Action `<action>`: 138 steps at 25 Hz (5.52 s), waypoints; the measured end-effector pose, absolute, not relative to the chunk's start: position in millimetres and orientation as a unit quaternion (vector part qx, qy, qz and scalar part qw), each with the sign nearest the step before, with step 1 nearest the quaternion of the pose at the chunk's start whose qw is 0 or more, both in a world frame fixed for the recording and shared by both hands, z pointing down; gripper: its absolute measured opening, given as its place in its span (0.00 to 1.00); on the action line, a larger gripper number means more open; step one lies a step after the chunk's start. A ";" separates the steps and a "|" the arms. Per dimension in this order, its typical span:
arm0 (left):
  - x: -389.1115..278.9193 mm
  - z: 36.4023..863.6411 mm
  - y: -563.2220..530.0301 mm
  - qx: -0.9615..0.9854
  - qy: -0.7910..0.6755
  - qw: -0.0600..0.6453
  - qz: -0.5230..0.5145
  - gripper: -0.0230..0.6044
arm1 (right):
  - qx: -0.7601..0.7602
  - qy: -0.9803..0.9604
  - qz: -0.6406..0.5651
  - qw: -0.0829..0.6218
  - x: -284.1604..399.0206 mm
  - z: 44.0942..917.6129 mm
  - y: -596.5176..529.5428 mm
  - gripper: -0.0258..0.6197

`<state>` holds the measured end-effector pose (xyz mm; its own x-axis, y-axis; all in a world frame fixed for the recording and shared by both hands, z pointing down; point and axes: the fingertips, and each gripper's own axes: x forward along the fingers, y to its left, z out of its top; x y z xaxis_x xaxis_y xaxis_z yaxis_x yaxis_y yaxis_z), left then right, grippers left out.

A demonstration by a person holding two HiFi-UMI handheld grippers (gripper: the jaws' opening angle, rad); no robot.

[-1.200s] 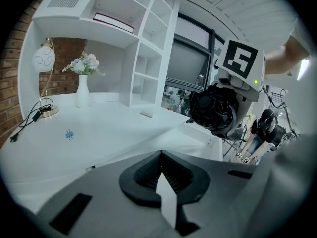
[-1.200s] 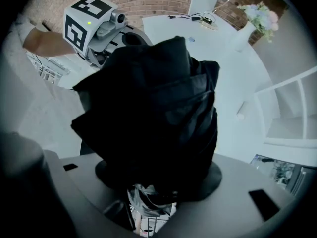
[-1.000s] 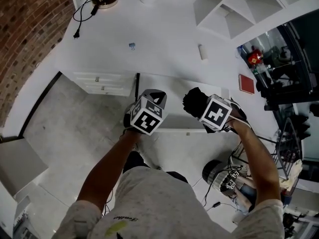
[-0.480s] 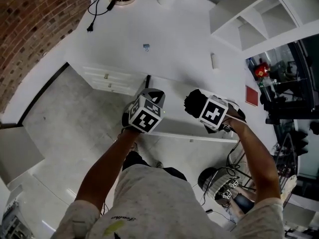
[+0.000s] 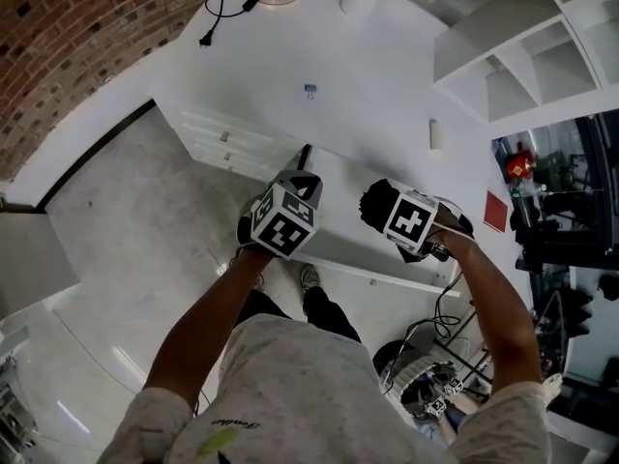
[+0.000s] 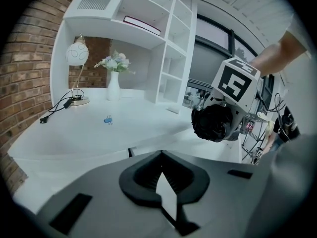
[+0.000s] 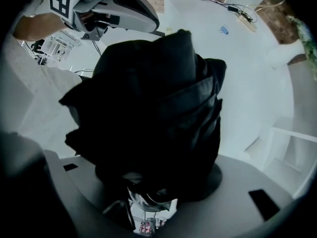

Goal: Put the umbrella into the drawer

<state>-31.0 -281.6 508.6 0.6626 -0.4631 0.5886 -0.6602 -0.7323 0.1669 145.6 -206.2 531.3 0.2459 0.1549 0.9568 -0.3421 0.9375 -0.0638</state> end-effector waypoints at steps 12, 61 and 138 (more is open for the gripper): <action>-40.8 524.7 -270.3 0.861 -0.373 0.215 0.269 0.03 | 0.039 -0.601 0.143 0.785 158.3 565.8 -208.6 0.43; 2.6 548.6 -236.2 0.794 -0.484 0.232 0.286 0.03 | -0.064 -0.559 0.165 0.810 211.9 664.8 -187.2 0.43; 58.7 547.3 -185.8 0.769 -0.486 0.249 0.332 0.03 | 0.034 -0.666 0.157 0.729 210.5 697.5 -201.4 0.45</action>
